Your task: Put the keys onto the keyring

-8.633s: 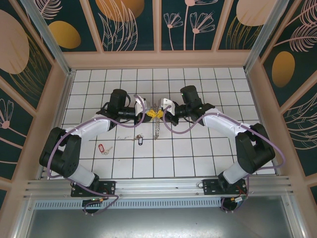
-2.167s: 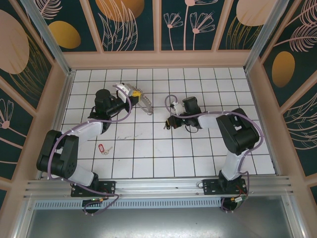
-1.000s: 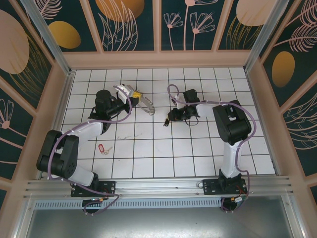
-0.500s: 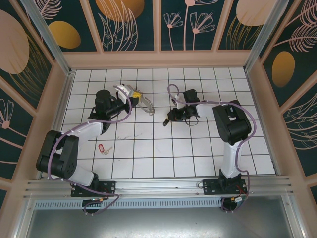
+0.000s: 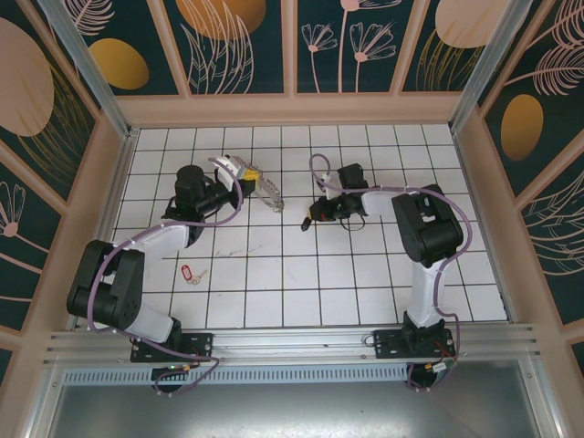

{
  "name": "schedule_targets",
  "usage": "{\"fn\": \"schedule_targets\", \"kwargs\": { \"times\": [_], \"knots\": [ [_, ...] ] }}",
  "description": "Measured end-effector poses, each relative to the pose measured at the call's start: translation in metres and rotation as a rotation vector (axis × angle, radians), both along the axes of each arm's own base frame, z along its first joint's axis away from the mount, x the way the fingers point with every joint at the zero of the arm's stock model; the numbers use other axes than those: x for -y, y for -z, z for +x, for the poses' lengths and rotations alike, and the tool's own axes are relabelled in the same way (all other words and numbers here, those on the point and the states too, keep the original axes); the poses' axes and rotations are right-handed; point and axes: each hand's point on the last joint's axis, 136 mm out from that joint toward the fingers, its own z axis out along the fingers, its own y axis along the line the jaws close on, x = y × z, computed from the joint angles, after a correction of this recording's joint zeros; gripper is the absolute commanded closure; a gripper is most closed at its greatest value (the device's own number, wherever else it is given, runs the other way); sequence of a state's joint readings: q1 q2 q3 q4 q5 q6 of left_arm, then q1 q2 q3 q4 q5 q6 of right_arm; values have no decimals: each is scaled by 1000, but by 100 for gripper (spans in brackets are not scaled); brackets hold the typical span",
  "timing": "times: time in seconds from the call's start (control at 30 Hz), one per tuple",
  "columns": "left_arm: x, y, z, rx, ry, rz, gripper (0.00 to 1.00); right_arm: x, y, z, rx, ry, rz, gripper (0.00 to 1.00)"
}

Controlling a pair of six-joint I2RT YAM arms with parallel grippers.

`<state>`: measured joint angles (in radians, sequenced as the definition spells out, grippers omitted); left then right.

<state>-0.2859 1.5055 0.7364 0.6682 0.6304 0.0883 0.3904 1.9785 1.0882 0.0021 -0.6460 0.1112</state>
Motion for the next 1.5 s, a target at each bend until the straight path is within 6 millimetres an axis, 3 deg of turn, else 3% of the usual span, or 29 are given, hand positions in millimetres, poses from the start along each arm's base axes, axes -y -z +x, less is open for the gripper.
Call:
{"fn": "schedule_targets", "kwargs": {
  "times": [0.13, 0.43, 0.57, 0.77, 1.13, 1.5],
  "knots": [
    [5, 1, -12, 4, 63, 0, 100, 5, -23, -15, 103, -18, 37, 100],
    [40, -8, -69, 27, 329, 11, 100, 12, -145, -52, 583, -125, 193, 100],
    [58, -14, -97, 39, 420, 16, 100, 17, -180, -66, 730, -171, 210, 100],
    [64, -21, -118, 44, 462, 12, 100, 22, -219, -88, 896, -237, 224, 100],
    [75, -19, -134, 23, 518, 14, 100, 16, -224, -110, 929, -371, 188, 100],
    [81, -2, -127, -21, 494, 37, 100, -9, -211, -123, 898, -495, 176, 100]
  ]
}}
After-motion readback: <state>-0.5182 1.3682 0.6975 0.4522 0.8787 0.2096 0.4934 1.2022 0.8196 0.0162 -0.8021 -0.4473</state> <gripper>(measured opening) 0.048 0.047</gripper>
